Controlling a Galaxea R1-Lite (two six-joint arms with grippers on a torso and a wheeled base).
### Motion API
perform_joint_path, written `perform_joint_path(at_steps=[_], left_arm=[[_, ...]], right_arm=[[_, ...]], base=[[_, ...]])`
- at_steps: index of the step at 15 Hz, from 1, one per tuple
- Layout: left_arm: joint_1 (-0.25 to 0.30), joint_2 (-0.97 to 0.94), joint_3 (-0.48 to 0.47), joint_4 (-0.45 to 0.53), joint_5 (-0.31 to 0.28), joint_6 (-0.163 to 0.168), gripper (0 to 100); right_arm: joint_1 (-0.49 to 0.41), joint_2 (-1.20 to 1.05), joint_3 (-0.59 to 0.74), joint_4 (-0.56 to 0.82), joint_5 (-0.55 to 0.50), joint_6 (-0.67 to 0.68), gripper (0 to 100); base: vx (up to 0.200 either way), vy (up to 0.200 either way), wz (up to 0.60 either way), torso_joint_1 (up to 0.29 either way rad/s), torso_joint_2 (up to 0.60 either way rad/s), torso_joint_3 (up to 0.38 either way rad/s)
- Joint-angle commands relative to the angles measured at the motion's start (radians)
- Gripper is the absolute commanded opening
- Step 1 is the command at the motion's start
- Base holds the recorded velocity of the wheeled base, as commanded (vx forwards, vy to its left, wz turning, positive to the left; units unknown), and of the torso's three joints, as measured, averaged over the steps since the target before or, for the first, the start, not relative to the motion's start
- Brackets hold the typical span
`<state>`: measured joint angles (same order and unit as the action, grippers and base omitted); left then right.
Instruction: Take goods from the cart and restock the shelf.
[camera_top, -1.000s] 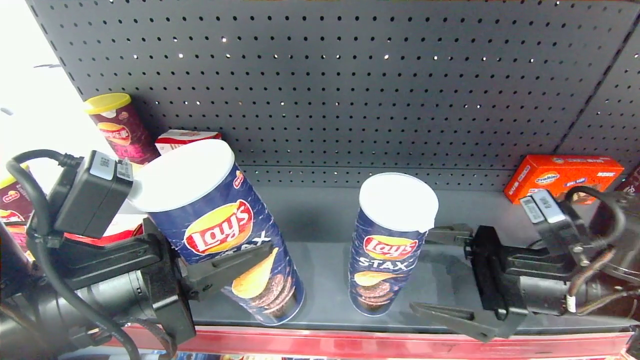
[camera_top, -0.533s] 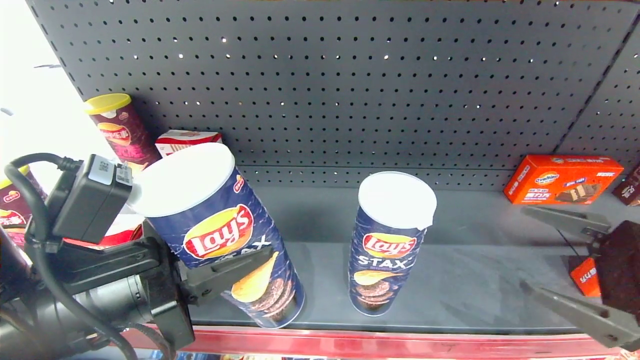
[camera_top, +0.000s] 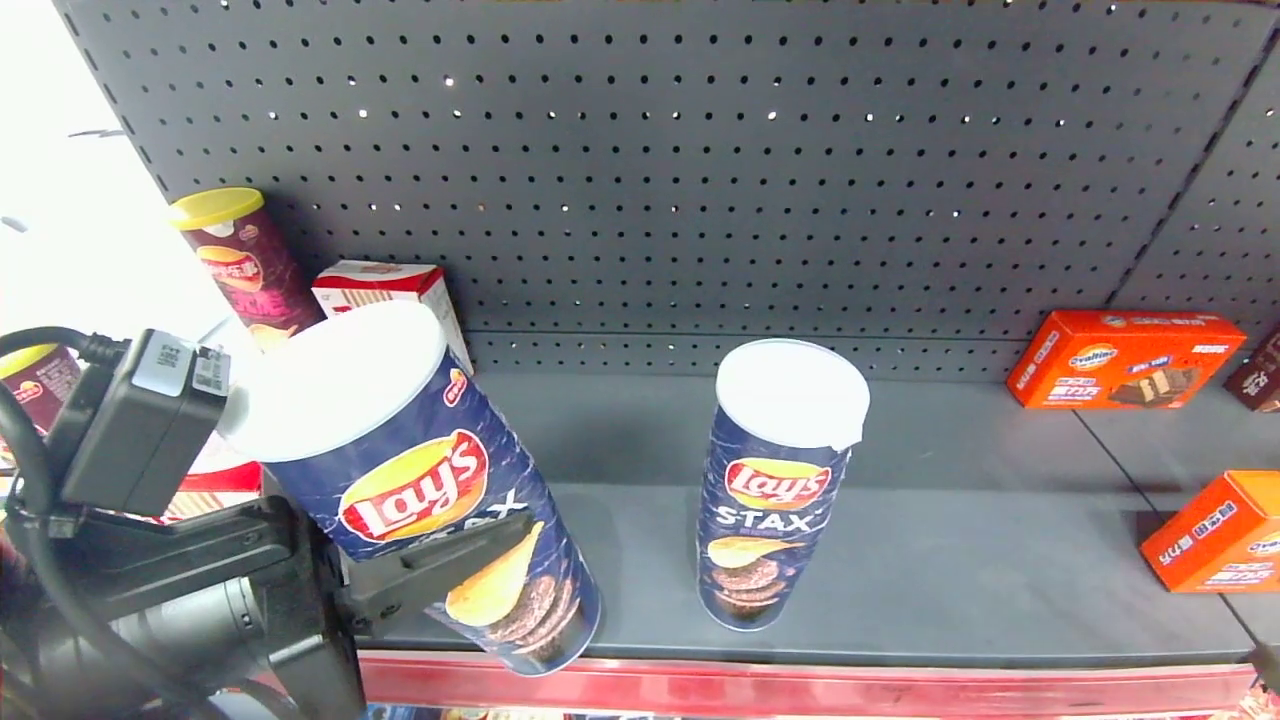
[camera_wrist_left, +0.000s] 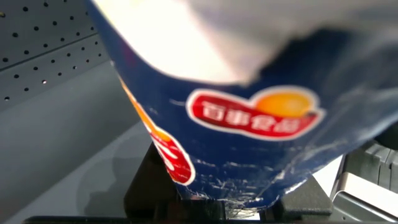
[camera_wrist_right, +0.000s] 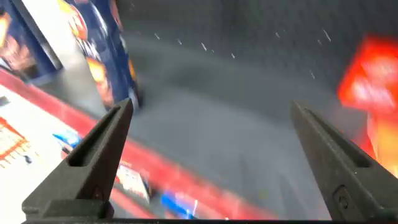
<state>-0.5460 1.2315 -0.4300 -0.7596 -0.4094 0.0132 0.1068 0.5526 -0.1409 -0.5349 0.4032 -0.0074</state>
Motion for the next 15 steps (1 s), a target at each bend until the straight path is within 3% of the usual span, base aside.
perform_joint_path(at_steps=[1,3,4,6,11,15], left_arm=[[-0.002,-0.006,0.005,-0.001,0.000,0.001,0],[-0.002,-0.006,0.004,-0.001,0.000,0.001,0],[-0.003,-0.007,-0.001,-0.001,0.000,0.004,0],[-0.003,-0.012,0.005,-0.001,0.000,0.004,0],[-0.005,-0.021,0.002,-0.001,-0.002,0.002,0],[-0.008,-0.021,-0.004,-0.001,-0.003,0.002,0]], right_arm=[[-0.009,-0.418,-0.049,0.414,-0.104,0.004,100],[-0.009,-0.456,-0.049,0.481,-0.133,-0.002,100],[-0.010,-0.456,-0.029,0.486,-0.259,-0.003,100],[-0.010,-0.456,0.076,0.480,-0.383,0.000,100],[-0.010,-0.456,0.141,0.457,-0.414,-0.016,100],[-0.010,-0.456,0.141,0.477,-0.342,-0.078,100]], base=[[0.000,0.000,0.00,0.000,0.00,0.000],[0.000,0.000,0.00,0.000,0.00,0.000],[0.000,0.000,0.00,0.000,0.00,0.000],[0.000,0.000,0.00,0.000,0.00,0.000],[0.000,0.000,0.00,0.000,0.00,0.000],[0.000,0.000,0.00,0.000,0.00,0.000]])
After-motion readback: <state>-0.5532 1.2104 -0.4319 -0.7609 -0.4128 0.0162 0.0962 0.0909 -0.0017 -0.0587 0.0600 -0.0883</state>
